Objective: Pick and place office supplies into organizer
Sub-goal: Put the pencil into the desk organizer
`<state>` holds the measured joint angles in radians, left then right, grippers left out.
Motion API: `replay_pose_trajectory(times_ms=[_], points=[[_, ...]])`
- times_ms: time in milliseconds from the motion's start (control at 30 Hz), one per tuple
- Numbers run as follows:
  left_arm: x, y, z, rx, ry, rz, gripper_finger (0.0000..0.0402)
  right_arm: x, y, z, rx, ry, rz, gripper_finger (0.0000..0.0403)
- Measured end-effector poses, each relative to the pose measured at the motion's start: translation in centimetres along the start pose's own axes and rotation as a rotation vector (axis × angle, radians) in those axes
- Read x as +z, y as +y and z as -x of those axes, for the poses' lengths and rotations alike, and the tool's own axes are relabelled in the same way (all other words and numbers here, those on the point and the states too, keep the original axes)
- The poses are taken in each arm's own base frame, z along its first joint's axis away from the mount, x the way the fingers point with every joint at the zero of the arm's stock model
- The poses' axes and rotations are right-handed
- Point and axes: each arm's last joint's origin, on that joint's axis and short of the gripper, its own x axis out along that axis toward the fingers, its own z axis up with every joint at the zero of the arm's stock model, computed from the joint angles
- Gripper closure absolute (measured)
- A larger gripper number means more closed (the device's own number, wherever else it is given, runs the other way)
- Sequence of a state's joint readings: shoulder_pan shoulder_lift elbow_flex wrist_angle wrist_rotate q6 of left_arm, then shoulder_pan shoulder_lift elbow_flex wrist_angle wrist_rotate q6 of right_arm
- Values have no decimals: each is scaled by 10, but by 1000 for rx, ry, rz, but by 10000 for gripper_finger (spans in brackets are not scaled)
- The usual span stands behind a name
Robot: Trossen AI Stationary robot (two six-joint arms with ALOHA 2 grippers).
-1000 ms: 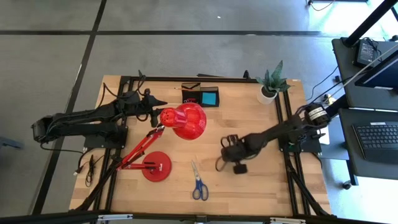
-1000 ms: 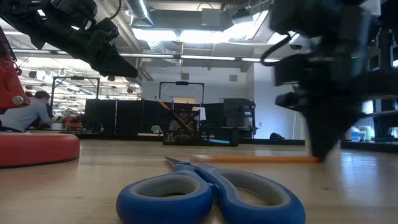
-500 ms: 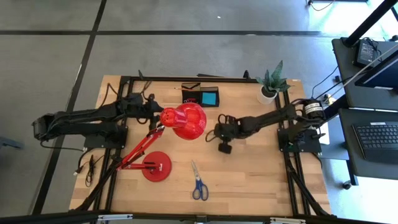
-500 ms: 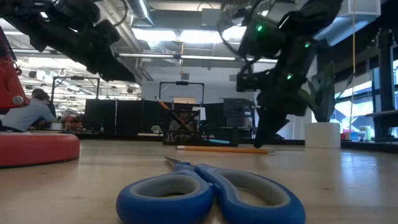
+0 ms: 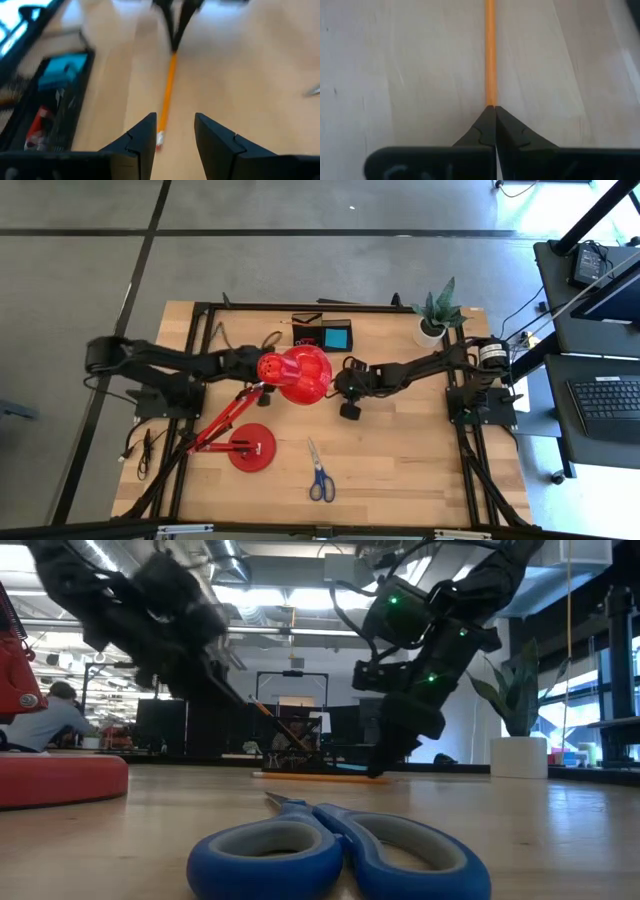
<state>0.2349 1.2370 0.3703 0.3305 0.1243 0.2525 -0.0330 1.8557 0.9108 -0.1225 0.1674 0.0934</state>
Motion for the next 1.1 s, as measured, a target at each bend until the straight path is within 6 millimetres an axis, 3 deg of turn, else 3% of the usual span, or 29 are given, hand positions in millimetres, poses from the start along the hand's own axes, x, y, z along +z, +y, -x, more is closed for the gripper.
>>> replay_pose_trajectory(times_ms=[233, 467, 833, 1100], points=[[-12, 3, -40, -16, 233, 25, 274, 0, 0, 0, 9, -6, -6, 400], [-6, 8, -59, -38, 379, 37, 274, 1, 1, 0, 13, -19, -9, 400], [-12, 14, -67, 13, 420, 30, 274, 2, 1, -1, 15, -31, -11, 400], [-39, 21, -58, -36, 268, 172, 274, 2, 1, -1, 15, -33, -14, 399]])
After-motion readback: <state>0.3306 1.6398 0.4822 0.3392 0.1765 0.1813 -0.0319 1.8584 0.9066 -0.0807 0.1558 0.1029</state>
